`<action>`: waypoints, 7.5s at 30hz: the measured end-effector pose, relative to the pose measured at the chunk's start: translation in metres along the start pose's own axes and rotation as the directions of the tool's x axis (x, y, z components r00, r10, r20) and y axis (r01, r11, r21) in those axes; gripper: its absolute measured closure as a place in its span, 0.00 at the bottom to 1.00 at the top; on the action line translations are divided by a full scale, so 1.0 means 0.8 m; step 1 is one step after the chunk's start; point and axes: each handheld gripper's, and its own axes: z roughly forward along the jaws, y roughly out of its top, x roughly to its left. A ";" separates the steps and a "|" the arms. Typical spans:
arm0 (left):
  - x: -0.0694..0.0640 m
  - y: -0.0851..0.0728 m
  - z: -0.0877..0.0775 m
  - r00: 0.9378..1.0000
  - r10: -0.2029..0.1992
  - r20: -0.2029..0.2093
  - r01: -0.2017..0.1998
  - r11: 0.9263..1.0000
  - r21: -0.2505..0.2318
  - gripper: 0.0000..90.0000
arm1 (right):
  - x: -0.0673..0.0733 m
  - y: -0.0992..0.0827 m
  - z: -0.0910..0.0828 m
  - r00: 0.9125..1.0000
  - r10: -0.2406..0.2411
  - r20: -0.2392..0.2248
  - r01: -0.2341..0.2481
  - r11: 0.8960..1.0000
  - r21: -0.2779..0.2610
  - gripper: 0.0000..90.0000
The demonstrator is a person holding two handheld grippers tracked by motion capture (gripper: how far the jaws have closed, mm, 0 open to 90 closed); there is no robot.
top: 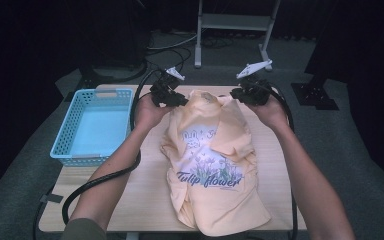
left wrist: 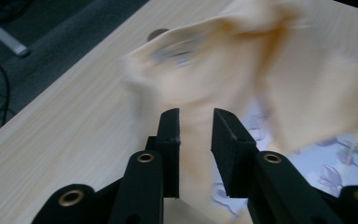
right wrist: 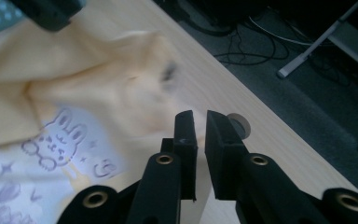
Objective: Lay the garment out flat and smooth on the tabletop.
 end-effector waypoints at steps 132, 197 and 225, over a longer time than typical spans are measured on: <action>-0.238 -0.199 0.002 0.955 0.185 0.233 -0.229 0.957 0.180 0.16 | 0.236 -0.183 0.006 0.895 -0.101 -0.436 0.178 0.974 0.140 0.30; -0.226 -0.185 0.021 0.940 0.205 0.273 -0.266 0.942 0.207 0.12 | 0.136 -0.186 -0.047 0.924 -0.096 -0.371 0.131 0.989 0.069 0.95; -0.229 -0.183 0.022 0.945 0.195 0.264 -0.256 0.940 0.223 0.11 | 0.073 -0.258 -0.074 0.969 0.028 -0.243 0.002 0.993 0.122 0.94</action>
